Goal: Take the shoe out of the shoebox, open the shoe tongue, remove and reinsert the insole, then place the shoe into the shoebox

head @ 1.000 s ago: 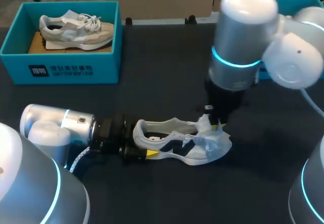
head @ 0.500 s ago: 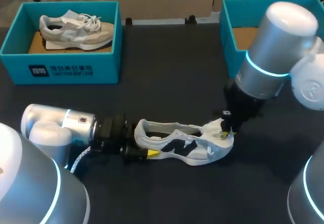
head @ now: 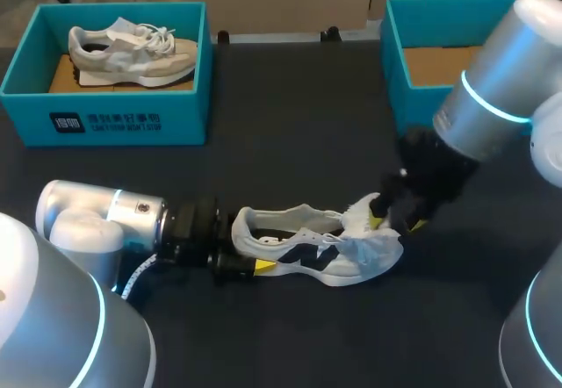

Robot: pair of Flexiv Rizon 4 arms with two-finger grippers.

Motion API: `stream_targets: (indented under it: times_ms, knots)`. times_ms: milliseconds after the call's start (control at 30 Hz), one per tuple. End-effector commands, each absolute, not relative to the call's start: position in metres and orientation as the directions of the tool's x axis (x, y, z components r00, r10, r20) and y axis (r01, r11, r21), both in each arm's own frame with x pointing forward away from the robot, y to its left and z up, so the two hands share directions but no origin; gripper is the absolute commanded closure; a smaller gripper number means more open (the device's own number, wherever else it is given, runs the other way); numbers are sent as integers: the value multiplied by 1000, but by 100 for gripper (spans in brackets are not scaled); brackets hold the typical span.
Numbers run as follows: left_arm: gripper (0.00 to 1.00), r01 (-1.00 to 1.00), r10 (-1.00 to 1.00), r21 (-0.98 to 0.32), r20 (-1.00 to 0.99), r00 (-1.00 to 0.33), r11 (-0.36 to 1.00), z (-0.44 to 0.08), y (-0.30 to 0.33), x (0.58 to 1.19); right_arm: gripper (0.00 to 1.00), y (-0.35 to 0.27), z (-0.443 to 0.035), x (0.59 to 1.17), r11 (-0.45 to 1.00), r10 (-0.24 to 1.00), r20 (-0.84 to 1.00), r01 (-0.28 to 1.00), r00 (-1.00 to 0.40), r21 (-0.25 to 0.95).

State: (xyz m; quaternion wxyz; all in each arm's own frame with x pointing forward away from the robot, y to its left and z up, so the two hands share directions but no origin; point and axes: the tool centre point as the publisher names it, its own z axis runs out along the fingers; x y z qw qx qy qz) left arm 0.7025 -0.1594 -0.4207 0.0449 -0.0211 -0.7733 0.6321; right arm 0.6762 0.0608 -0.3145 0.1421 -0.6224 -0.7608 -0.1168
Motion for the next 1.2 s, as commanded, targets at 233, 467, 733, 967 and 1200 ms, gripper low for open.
stream_targets:
  times_ms: [233, 467, 733, 967, 1200]
  knots:
    - [100, -24, 89, -980, 43, -995, 200, -427, -158, 703, 0, 126, -270, 697, 385, 920, 102, 922, -379, -39]
    - [100, -24, 89, -980, 43, -995, 200, -427, -158, 703, 0, 152, -267, 699, 513, 857, 70, 857, -510, -46]
    - [100, -24, 89, -980, 43, -995, 200, -427, -158, 703, 0, 176, -261, 697, 658, 750, -23, 749, -661, -78]
    - [100, -24, 89, -980, 43, -995, 200, -427, -158, 703, 0, 174, -253, 696, 633, 769, -41, 768, -639, -100]
    - [100, -24, 89, -980, 43, -995, 200, -427, -158, 703, 0, 174, -238, 688, 667, 738, -63, 740, -672, -91]
